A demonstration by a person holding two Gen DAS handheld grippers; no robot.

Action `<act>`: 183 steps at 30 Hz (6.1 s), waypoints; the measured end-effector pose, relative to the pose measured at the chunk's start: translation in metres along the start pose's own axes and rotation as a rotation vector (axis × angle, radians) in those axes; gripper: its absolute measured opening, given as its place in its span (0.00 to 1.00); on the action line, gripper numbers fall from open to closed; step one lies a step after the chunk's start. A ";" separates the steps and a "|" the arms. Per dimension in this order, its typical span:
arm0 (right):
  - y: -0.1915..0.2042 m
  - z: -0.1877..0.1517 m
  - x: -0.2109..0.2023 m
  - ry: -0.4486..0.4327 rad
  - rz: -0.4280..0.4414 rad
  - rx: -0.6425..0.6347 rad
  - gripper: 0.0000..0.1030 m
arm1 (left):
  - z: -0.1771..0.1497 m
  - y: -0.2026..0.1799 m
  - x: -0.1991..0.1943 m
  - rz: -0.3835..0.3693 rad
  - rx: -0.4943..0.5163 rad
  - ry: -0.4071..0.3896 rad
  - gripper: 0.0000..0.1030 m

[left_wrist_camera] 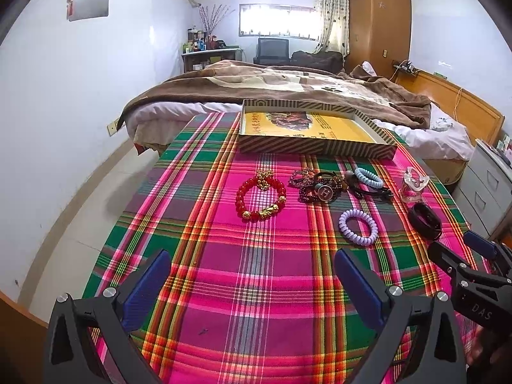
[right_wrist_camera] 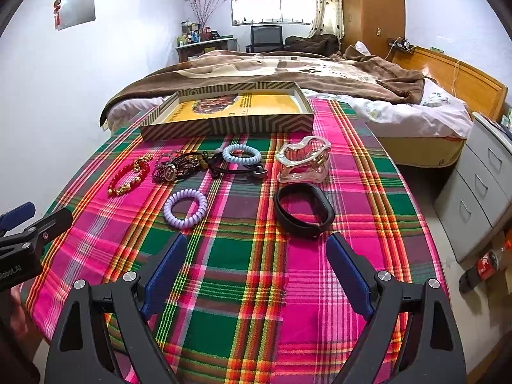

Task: Organize jewelry

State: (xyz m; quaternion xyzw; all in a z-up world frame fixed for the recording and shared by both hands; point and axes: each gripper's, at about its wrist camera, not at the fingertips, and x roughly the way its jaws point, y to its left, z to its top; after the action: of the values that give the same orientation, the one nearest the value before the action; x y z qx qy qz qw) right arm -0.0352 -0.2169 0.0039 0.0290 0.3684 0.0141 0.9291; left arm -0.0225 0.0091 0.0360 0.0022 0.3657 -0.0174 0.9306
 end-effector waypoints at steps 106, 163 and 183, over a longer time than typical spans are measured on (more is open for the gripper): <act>0.027 0.042 0.059 0.104 0.152 -0.063 0.10 | 0.059 0.035 0.147 -0.065 0.106 0.247 0.69; 0.002 0.189 0.113 0.008 0.132 -0.029 0.10 | 0.211 0.000 0.118 -0.350 0.109 -0.006 0.09; -0.004 0.219 0.229 0.210 0.066 -0.019 0.10 | 0.225 -0.014 0.251 -0.310 0.050 0.166 0.09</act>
State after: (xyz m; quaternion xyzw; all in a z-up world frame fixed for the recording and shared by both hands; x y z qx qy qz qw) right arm 0.2817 -0.2195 0.0060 0.0306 0.4624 0.0514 0.8846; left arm 0.3139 -0.0163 0.0296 -0.0296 0.4365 -0.1696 0.8831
